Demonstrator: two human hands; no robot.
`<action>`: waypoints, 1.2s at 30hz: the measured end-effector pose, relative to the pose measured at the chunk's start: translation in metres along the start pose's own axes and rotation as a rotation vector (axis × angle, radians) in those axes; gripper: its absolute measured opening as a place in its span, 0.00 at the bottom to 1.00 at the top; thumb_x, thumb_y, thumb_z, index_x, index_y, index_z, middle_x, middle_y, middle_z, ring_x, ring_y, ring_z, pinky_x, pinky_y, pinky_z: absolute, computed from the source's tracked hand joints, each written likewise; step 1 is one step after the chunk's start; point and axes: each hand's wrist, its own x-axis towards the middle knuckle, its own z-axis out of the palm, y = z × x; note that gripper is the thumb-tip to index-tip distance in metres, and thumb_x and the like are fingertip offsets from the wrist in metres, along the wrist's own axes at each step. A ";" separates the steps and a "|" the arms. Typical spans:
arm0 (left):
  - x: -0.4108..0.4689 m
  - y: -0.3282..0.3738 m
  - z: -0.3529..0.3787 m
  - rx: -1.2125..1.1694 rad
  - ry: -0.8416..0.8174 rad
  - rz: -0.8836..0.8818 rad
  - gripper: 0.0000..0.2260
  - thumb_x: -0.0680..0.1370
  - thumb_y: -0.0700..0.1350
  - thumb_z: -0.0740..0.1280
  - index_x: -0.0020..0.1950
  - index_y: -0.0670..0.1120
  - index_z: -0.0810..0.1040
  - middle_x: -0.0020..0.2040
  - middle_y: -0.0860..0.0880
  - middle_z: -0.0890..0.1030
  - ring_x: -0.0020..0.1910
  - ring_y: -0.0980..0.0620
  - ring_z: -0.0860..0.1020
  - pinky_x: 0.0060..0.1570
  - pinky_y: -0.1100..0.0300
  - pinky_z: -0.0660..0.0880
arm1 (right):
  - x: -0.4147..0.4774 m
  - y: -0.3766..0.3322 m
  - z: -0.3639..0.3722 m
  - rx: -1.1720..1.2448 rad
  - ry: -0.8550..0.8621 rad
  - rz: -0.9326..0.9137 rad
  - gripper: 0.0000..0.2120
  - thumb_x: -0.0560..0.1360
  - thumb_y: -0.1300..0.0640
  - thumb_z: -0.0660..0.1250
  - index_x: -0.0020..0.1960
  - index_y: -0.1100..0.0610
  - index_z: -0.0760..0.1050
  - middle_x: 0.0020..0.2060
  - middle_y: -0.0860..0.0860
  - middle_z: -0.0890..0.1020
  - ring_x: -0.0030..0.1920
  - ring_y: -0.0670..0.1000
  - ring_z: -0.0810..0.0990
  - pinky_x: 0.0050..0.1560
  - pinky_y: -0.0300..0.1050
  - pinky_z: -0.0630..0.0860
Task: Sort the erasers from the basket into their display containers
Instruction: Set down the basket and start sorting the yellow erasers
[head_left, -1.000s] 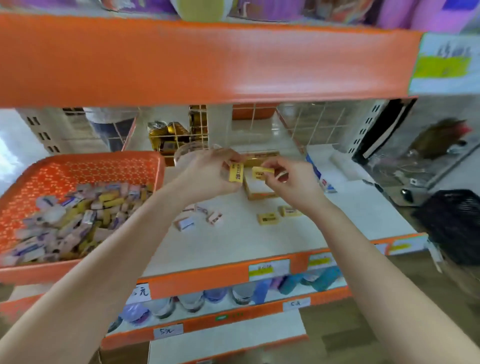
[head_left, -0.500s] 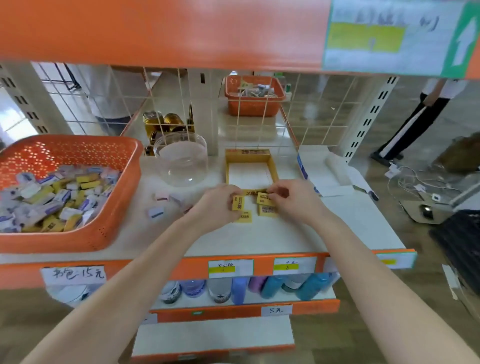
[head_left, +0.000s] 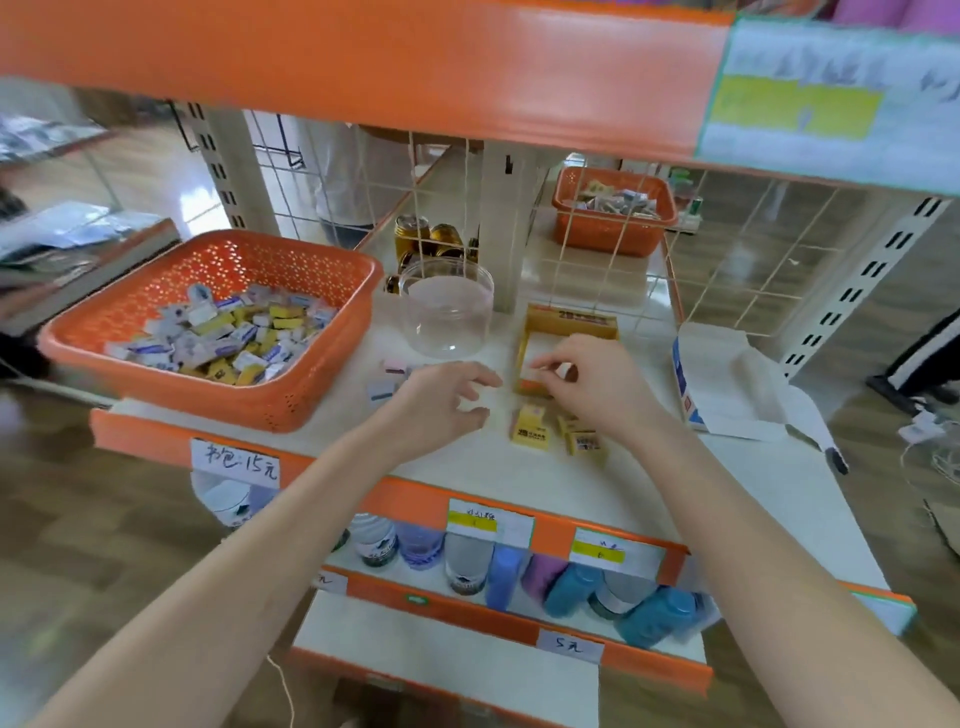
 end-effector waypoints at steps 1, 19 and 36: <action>-0.007 0.000 -0.008 -0.001 0.041 0.003 0.13 0.75 0.42 0.70 0.58 0.52 0.78 0.45 0.57 0.77 0.47 0.59 0.76 0.51 0.68 0.73 | 0.007 -0.009 0.000 0.025 0.008 -0.039 0.10 0.76 0.56 0.65 0.54 0.49 0.81 0.47 0.46 0.80 0.44 0.44 0.75 0.47 0.41 0.73; -0.134 -0.074 -0.143 0.090 0.715 -0.230 0.15 0.71 0.34 0.65 0.53 0.49 0.81 0.53 0.51 0.81 0.52 0.54 0.77 0.54 0.61 0.73 | 0.076 -0.195 0.073 0.345 0.021 -0.448 0.09 0.74 0.61 0.68 0.53 0.55 0.81 0.51 0.48 0.81 0.48 0.40 0.74 0.47 0.22 0.65; -0.052 -0.138 -0.212 0.364 -0.043 -0.269 0.10 0.76 0.41 0.65 0.53 0.53 0.81 0.42 0.58 0.79 0.43 0.57 0.77 0.43 0.66 0.72 | 0.120 -0.234 0.102 -0.116 -0.517 -0.363 0.21 0.70 0.55 0.69 0.62 0.43 0.76 0.52 0.43 0.79 0.49 0.46 0.78 0.43 0.43 0.77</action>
